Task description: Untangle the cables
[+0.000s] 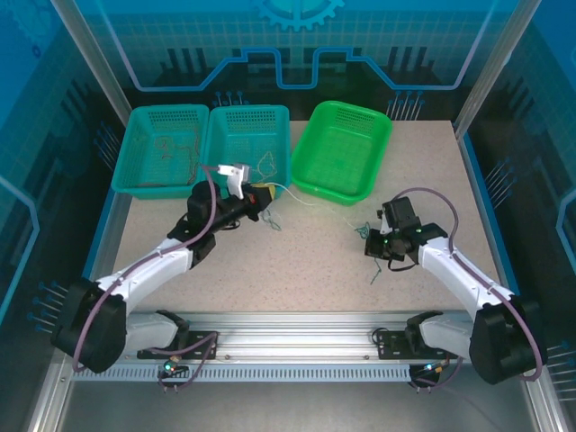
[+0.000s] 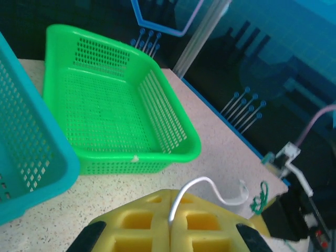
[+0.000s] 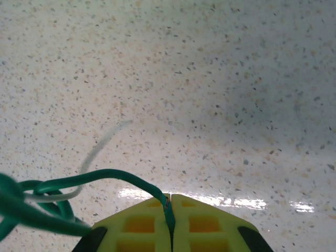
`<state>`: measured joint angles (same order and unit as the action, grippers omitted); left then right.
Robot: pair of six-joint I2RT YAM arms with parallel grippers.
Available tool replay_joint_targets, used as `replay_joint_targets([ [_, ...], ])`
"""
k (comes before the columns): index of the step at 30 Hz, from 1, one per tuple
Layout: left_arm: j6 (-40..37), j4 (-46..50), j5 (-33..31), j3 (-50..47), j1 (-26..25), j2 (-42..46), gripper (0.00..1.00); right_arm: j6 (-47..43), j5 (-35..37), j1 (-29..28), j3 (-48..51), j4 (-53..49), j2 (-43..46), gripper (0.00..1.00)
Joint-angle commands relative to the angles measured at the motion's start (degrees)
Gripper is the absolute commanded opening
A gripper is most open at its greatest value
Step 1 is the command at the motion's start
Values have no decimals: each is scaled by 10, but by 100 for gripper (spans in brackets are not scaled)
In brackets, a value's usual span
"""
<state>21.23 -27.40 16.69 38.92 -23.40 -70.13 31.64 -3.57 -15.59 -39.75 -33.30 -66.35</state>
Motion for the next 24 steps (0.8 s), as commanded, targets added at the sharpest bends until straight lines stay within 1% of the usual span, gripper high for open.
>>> replay_joint_targets([
  [1,32,42,-4,30,7,22,0,11,-12,9,3,-5,2,0],
  [3,30,71,-8,44,11,31,0,19,0,11,4,-7,1,2],
  [5,23,126,-51,59,24,49,0,36,10,26,13,-11,2,3],
  [7,33,185,-79,72,53,68,0,55,6,55,30,-6,14,5],
  [10,47,207,-71,65,99,104,0,72,-9,110,60,9,49,11],
  [11,50,214,-65,65,107,114,0,73,-17,128,68,15,59,11],
  [12,51,223,-59,67,111,120,0,70,-24,140,71,19,65,9],
  [13,51,231,-46,70,112,124,0,60,-39,147,73,25,67,6],
  [14,54,234,-27,73,112,124,0,44,-54,146,70,33,66,3],
  [16,70,222,18,70,111,121,0,16,-82,124,60,43,55,2],
  [18,86,206,50,68,111,115,0,-9,-87,71,42,52,40,5],
  [19,92,204,57,68,109,113,0,-16,-78,35,34,56,28,9],
  [20,92,203,57,69,108,112,0,-22,-70,4,27,62,14,17],
  [21,92,203,55,69,107,112,0,-25,-66,-17,20,66,0,30],
  [22,91,203,53,70,107,113,0,-24,-64,-28,10,64,-16,43],
  [23,90,203,53,71,106,113,0,-20,-70,-31,1,63,-28,50],
  [24,90,205,53,73,105,114,0,-19,-72,-33,-5,63,-31,53],
])
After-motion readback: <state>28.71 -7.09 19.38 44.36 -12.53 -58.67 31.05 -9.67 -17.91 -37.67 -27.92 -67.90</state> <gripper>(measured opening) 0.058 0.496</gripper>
